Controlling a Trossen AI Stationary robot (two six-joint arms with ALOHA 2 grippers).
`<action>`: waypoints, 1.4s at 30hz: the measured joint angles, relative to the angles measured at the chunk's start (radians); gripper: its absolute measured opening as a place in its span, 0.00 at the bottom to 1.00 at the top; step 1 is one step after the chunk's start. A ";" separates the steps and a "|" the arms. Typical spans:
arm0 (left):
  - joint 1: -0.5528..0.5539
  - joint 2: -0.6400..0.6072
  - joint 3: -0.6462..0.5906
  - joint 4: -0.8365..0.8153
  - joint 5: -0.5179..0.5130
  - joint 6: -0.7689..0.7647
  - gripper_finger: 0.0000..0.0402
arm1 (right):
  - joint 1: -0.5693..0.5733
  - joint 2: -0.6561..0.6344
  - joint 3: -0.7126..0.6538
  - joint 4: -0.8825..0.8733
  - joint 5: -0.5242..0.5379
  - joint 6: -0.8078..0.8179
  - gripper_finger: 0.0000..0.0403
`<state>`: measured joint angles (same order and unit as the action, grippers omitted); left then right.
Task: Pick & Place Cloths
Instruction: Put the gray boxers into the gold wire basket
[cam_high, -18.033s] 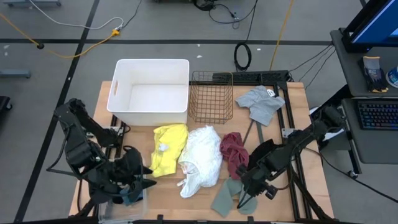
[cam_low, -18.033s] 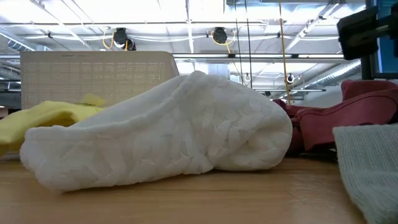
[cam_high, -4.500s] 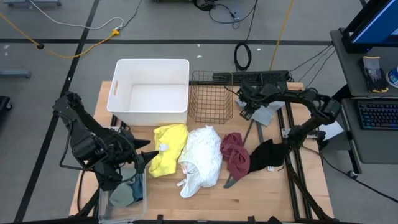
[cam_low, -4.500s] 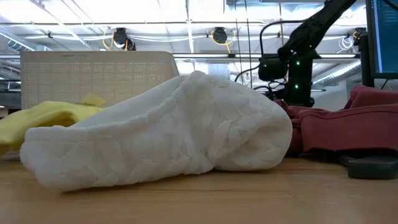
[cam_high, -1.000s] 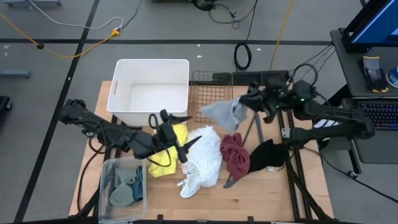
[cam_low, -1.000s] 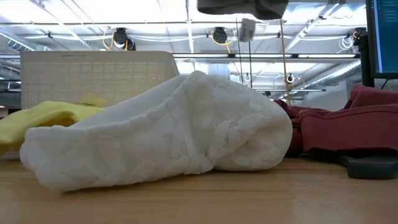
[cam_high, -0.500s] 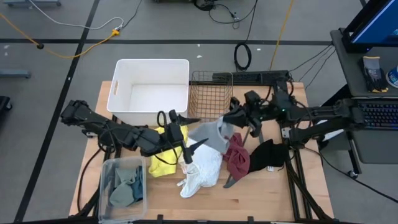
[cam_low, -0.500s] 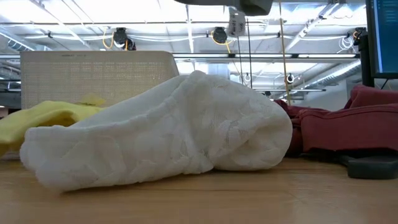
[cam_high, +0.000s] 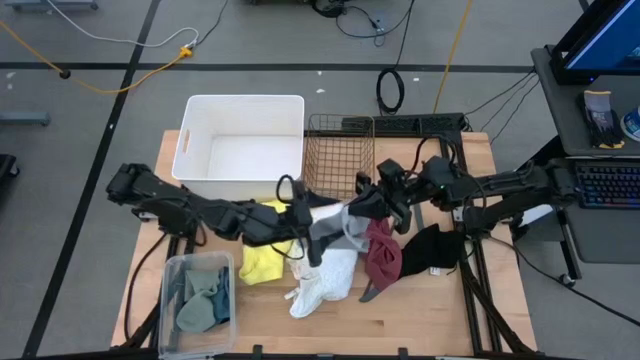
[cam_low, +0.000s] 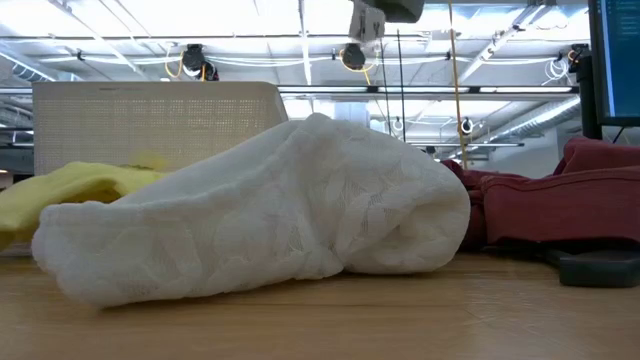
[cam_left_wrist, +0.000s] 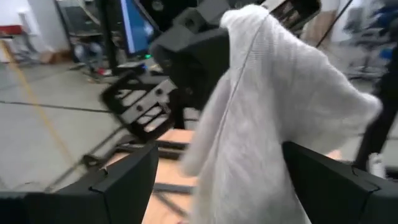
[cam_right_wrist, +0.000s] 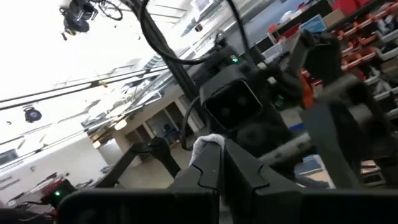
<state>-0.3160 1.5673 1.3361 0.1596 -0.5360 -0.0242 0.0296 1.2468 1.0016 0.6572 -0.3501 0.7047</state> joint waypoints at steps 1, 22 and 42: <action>0.004 0.012 0.000 0.016 0.020 -0.012 0.86 | 0.003 0.004 0.005 0.002 -0.006 0.000 0.00; 0.048 0.092 -0.001 0.078 0.339 -0.173 0.14 | 0.005 0.012 0.016 -0.003 -0.049 -0.005 0.01; 0.041 0.090 -0.001 0.001 0.476 -0.357 0.00 | 0.005 0.010 0.017 -0.127 -0.392 -0.009 0.24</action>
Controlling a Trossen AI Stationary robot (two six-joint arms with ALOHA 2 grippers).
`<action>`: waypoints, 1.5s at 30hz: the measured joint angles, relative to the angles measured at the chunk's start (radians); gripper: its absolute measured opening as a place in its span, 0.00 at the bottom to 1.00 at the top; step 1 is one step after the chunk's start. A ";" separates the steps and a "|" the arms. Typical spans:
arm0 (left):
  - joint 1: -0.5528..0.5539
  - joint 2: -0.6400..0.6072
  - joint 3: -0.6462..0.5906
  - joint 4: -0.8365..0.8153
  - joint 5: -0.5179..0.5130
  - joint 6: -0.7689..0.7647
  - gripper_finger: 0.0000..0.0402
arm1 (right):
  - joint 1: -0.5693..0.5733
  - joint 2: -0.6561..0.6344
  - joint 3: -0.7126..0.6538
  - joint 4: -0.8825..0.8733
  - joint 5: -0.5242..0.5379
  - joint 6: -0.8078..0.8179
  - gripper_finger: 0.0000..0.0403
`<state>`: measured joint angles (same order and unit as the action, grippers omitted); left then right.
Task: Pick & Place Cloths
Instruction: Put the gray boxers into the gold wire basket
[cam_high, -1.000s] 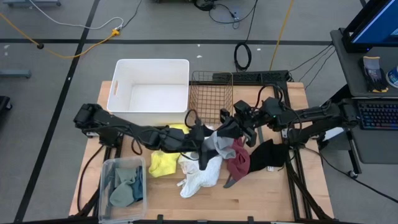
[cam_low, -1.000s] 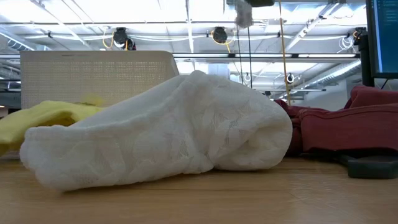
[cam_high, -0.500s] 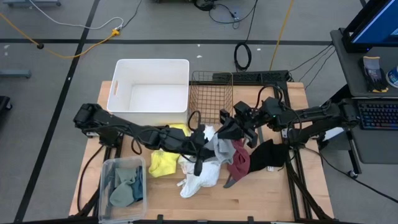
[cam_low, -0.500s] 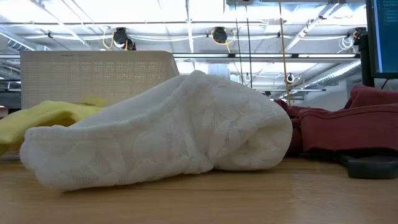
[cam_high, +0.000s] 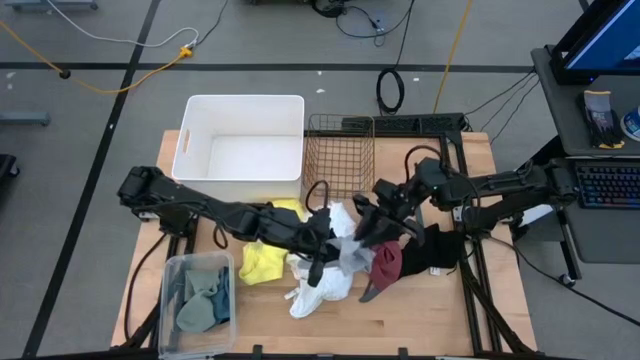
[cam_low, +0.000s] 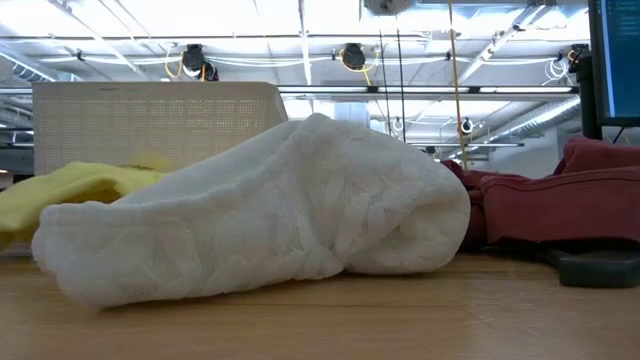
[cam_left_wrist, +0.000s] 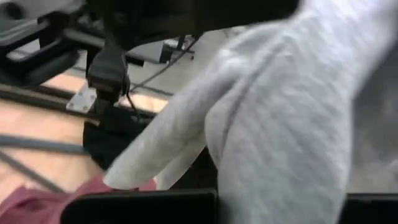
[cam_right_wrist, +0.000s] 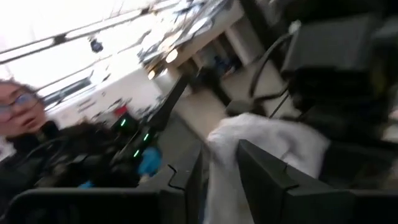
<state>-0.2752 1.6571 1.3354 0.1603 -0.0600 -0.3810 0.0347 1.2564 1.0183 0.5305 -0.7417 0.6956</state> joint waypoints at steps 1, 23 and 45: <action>0.000 -0.002 0.000 -0.021 0.000 -0.004 0.00 | 0.000 0.000 0.000 -0.017 -0.031 0.000 0.24; 0.092 -0.092 0.001 -0.209 -0.203 0.101 0.00 | 0.108 -0.027 -0.001 -0.617 -0.300 -0.048 0.23; 0.328 -0.062 0.079 0.017 -0.539 0.177 0.00 | 0.194 -0.341 -0.001 -1.258 0.435 -0.159 0.23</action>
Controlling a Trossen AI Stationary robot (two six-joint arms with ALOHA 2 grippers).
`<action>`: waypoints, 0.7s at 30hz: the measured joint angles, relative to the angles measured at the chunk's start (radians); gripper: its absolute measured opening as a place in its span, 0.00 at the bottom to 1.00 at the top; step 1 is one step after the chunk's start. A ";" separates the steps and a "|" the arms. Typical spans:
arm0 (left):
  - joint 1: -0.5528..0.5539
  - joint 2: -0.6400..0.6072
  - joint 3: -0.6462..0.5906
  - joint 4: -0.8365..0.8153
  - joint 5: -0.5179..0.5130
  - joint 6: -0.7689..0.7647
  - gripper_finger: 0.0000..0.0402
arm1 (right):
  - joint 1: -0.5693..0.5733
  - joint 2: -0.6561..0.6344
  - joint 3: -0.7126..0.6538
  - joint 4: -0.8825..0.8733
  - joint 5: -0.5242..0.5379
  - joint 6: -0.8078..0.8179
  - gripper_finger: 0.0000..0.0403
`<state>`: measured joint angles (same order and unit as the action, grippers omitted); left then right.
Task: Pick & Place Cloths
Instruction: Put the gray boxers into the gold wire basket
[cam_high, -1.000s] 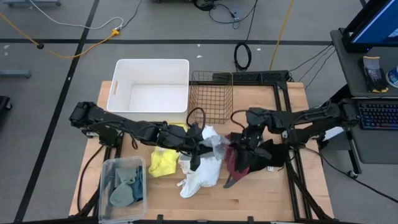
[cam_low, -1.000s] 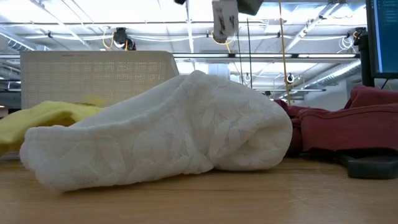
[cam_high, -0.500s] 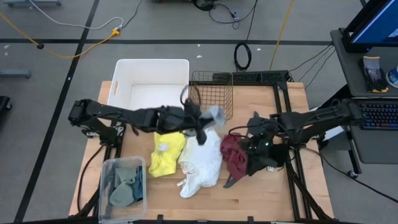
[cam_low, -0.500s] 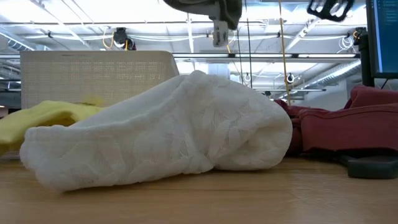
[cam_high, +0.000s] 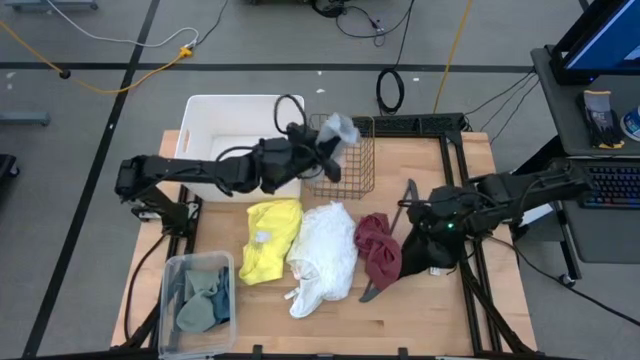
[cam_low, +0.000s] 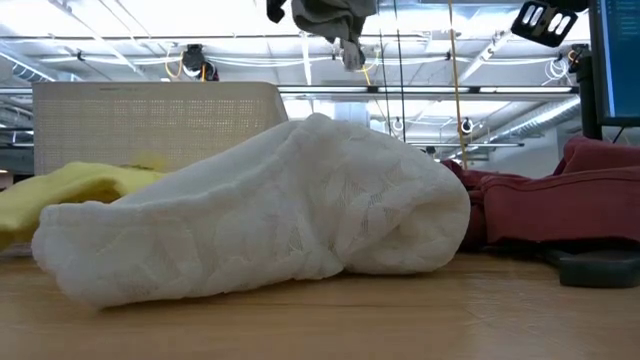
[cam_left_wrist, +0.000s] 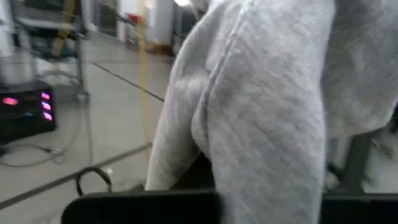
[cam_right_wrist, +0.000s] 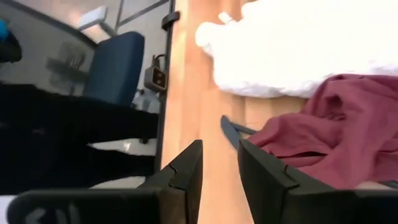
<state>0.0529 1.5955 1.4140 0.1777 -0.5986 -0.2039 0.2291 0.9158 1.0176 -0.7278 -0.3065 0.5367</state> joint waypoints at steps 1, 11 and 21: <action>0.006 0.001 0.001 0.010 -0.017 0.000 0.00 | 0.004 -0.009 0.000 -0.003 0.018 0.000 0.23; 0.035 0.101 0.056 0.027 -0.032 0.014 0.00 | 0.009 -0.026 0.000 -0.025 0.048 -0.002 0.23; 0.057 0.380 0.466 -0.363 -0.100 0.124 0.00 | 0.009 -0.025 0.000 -0.035 0.047 -0.002 0.23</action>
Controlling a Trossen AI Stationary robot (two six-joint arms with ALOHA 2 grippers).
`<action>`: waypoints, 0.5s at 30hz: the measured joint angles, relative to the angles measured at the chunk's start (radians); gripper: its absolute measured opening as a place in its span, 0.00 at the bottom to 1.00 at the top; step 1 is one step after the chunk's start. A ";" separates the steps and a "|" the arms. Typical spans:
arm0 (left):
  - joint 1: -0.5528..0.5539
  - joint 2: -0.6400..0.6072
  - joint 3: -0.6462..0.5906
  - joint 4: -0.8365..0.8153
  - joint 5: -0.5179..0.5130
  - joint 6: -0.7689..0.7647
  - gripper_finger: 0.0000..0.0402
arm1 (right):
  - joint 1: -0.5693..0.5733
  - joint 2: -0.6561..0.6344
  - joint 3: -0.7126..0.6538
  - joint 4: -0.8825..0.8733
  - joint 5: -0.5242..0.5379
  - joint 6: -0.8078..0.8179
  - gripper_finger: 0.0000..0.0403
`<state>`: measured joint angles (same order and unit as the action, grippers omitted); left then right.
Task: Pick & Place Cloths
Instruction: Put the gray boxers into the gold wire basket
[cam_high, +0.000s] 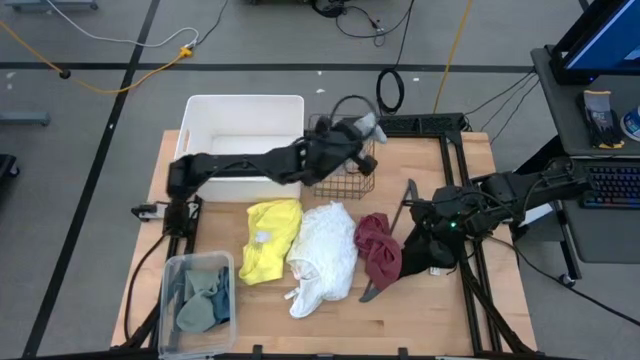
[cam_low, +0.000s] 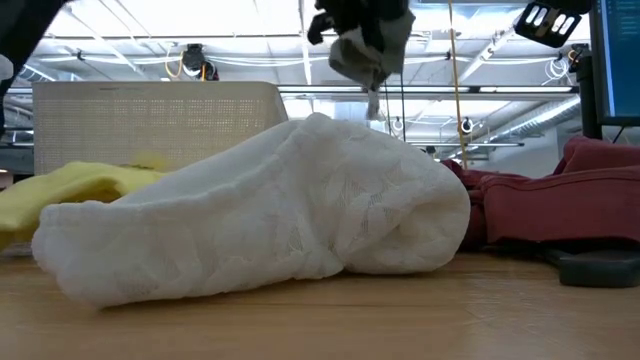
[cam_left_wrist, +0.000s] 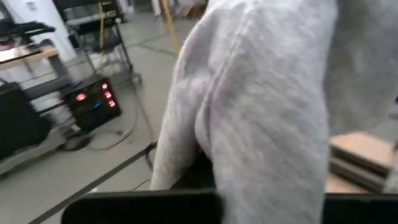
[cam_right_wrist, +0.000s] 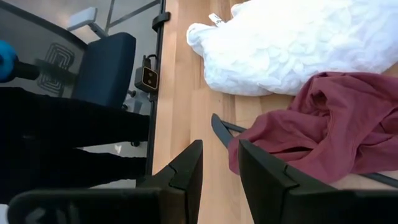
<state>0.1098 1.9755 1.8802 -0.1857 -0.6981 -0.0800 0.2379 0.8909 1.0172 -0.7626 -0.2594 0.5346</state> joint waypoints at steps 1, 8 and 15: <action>0.006 0.022 0.034 -0.045 -0.001 -0.002 0.00 | 0.000 0.000 0.000 -0.001 0.000 0.000 0.23; 0.036 0.151 0.143 -0.232 -0.010 -0.060 0.00 | 0.000 0.000 0.000 -0.005 -0.003 -0.001 0.23; 0.042 0.201 0.143 -0.353 -0.042 -0.158 0.00 | 0.000 -0.001 0.000 -0.015 -0.002 -0.026 0.23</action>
<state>0.1520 2.1763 2.0228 -0.5384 -0.7397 -0.2385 0.2379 0.8902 1.0172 -0.7774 -0.2615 0.5091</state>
